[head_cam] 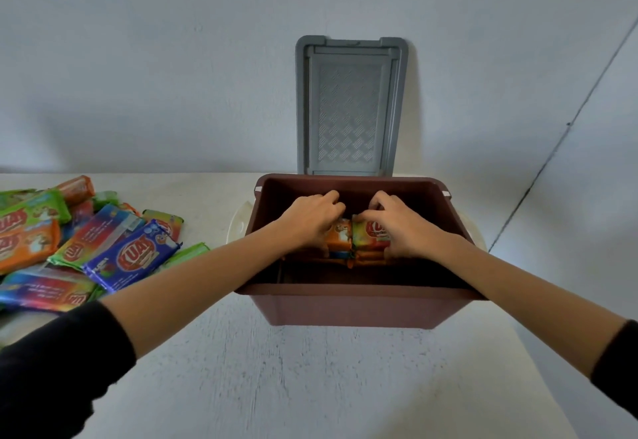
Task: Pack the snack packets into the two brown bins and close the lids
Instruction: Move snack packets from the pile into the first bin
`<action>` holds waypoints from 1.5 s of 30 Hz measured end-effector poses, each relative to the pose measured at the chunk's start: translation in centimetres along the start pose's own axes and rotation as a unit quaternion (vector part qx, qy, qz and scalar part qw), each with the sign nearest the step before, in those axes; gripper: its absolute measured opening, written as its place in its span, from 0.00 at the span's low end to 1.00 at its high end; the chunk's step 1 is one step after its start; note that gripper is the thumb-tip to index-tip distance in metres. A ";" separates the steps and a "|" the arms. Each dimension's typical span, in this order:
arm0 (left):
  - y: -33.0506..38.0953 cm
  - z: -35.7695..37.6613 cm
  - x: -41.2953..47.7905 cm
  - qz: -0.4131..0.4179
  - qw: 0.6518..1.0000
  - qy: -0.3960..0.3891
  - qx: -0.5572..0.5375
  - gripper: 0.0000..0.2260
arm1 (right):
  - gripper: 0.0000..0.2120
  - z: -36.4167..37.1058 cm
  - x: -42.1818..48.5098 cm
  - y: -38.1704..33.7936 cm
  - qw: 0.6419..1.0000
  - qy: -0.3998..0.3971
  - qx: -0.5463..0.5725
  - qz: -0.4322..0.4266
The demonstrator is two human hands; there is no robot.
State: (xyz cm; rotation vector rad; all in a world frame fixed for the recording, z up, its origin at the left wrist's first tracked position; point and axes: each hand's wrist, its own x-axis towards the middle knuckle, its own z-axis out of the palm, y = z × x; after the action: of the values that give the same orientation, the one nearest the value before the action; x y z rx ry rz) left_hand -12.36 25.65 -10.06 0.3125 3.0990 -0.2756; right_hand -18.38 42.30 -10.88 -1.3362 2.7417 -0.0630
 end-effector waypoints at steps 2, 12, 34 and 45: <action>-0.3 0.0 -0.1 -0.008 1.000 0.004 -0.013 0.30 | 0.36 0.0 0.1 0.0 1.000 -0.011 0.001 0.003; 1.0 0.9 0.2 0.005 0.998 0.039 0.047 0.36 | 0.35 0.4 0.1 -0.6 0.997 -0.007 -0.071 0.003; 0.3 1.3 0.6 -0.002 0.997 0.016 -0.078 0.31 | 0.30 -0.1 0.3 -0.8 1.000 0.011 -0.013 0.014; -2.6 -1.9 -1.9 -0.041 0.962 0.073 -0.261 0.21 | 0.23 -2.8 1.1 -1.8 0.997 0.012 0.081 0.006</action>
State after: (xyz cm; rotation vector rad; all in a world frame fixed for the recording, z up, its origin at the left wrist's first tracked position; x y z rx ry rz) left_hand -10.97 23.13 -7.68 0.1922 3.1681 0.5852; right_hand -17.95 40.33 -8.06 -1.2824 2.6964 -0.2955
